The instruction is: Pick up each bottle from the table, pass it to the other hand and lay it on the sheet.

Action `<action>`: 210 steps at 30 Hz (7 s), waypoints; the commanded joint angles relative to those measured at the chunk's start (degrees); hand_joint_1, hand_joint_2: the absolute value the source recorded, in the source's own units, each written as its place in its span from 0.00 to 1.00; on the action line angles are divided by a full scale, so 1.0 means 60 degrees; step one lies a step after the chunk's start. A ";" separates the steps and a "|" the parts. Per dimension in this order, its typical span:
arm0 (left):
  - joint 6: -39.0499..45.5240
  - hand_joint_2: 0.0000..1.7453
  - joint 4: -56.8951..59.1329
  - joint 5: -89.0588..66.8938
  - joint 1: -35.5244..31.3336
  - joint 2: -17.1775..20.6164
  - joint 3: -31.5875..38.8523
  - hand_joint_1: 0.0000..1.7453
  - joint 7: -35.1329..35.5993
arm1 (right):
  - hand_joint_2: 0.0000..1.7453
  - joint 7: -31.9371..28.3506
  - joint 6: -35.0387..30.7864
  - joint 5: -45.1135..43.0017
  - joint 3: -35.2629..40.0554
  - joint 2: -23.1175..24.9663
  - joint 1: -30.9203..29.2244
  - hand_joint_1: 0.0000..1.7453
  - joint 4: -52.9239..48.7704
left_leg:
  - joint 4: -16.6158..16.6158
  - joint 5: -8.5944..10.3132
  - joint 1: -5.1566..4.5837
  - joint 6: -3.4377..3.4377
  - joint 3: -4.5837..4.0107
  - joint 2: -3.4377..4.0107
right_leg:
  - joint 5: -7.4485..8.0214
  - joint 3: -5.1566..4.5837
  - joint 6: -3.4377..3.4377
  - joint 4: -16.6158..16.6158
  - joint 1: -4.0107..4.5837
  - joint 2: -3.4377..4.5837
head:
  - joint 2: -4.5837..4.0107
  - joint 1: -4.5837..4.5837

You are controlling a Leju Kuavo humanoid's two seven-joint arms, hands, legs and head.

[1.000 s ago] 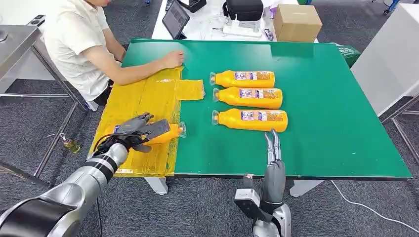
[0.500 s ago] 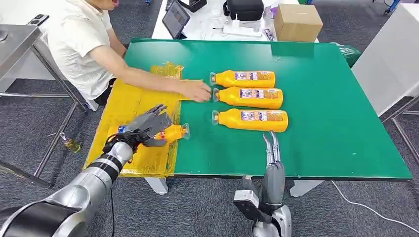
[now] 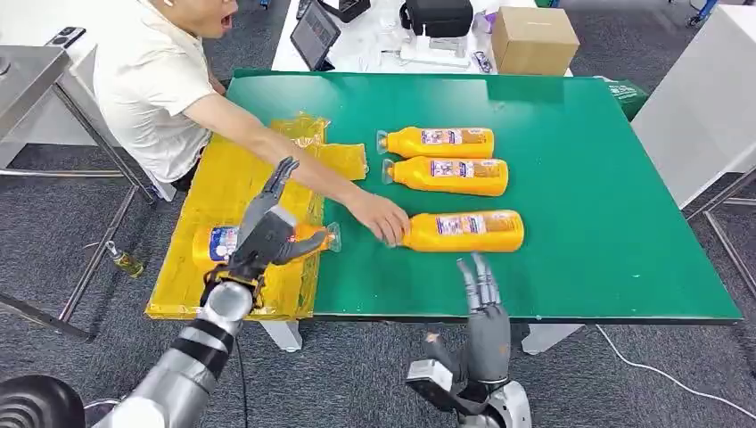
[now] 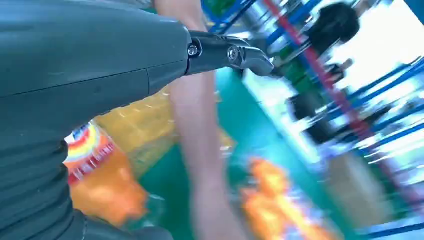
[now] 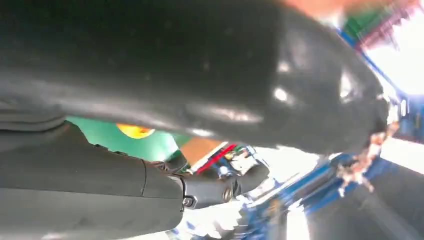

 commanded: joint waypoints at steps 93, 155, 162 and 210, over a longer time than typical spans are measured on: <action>-0.1563 1.00 -0.3033 0.4304 0.2682 0.0041 -0.2279 0.00 -0.0392 | 1.00 0.1412 0.4008 -0.0888 0.1700 -0.3892 -0.5440 1.00 0.7152 | -0.0010 -0.0020 -0.0021 0.0055 0.0107 0.0008 | -0.0004 0.0125 0.0016 -0.0034 -0.0015 0.0003 | 0.0000 0.0004; -0.3237 1.00 -0.1883 0.8583 0.2440 -0.0415 -0.1996 0.00 0.0299 | 1.00 0.0287 0.5673 -0.5199 0.3640 -0.0794 -0.3479 1.00 0.2496 | -0.0011 -0.0042 0.0002 0.0058 0.0095 0.0020 | -0.0028 0.0111 -0.0013 -0.0031 0.0010 0.0002 | 0.0000 0.0004; -0.3161 1.00 -0.2441 0.8599 0.2598 -0.0354 -0.2182 0.00 0.0087 | 1.00 0.0356 0.5479 -0.5341 0.3965 -0.0899 -0.3547 1.00 0.2841 | -0.0006 -0.0030 -0.0006 0.0057 0.0059 0.0007 | -0.0022 0.0079 0.0018 -0.0024 -0.0002 -0.0002 | 0.0000 0.0004; -0.2404 1.00 -0.2061 0.4670 0.1623 0.1147 -0.1131 1.00 0.0599 | 0.00 -0.0207 0.0029 -0.1831 0.0521 0.0183 -0.1131 0.00 -0.2121 | -0.0005 -0.0019 -0.0002 0.0048 0.0021 -0.0010 | -0.0019 0.0034 0.0025 -0.0015 -0.0001 -0.0015 | 0.0000 0.0000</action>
